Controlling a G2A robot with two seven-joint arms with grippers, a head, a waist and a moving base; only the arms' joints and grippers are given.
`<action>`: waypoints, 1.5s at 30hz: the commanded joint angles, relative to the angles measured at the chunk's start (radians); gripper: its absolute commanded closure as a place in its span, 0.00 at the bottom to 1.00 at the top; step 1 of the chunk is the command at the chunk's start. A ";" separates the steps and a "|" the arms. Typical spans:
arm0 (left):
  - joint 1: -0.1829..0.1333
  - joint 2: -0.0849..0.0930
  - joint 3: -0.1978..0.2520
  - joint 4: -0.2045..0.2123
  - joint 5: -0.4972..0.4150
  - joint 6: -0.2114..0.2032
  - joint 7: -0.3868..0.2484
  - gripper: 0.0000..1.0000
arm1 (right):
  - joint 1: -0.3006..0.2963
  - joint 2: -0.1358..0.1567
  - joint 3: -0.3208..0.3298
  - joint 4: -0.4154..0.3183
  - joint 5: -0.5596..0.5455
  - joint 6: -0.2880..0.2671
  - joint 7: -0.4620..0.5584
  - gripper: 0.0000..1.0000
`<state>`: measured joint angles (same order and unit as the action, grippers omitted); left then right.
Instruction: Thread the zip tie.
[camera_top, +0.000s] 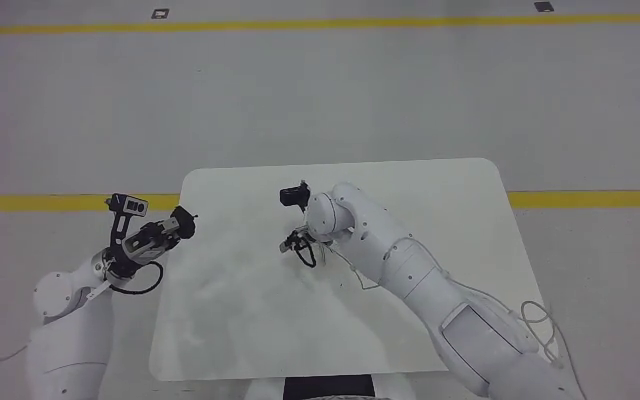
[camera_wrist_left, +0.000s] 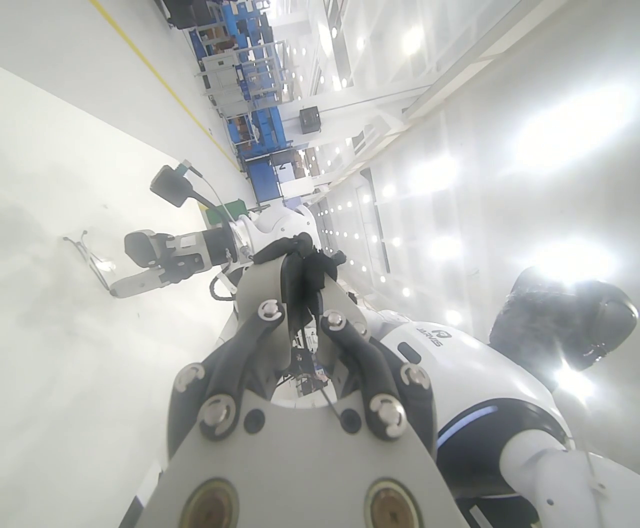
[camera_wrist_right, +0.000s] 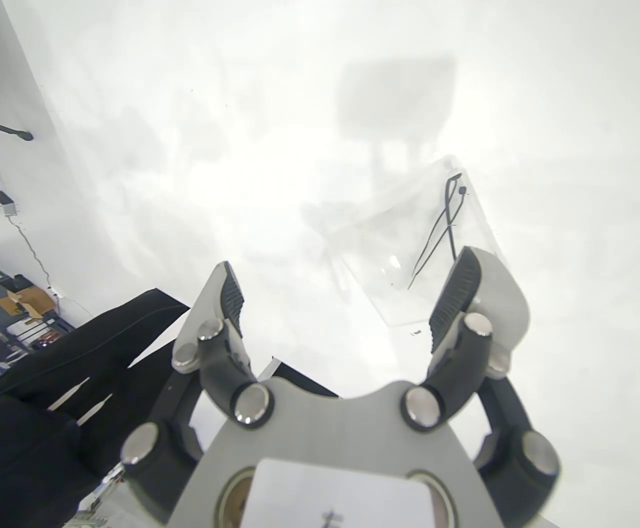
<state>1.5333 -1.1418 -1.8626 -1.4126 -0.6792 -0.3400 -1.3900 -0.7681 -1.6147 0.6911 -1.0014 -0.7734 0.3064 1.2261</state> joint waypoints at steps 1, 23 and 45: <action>0.000 0.000 0.000 0.000 0.000 0.000 0.000 1.00 | 0.001 0.001 0.002 0.007 -0.004 -0.006 0.000 0.00; 0.000 0.000 0.000 0.000 0.000 0.000 0.000 1.00 | -0.009 0.011 0.006 0.019 -0.086 -0.043 -0.002 0.65; 0.000 0.000 0.000 0.000 0.000 0.000 0.000 1.00 | 0.013 -0.029 -0.069 0.104 -0.181 -0.044 -0.037 0.79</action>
<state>1.5333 -1.1418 -1.8626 -1.4126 -0.6792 -0.3400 -1.3900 -0.7564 -1.6426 0.6240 -0.9012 -0.9517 0.2618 1.1895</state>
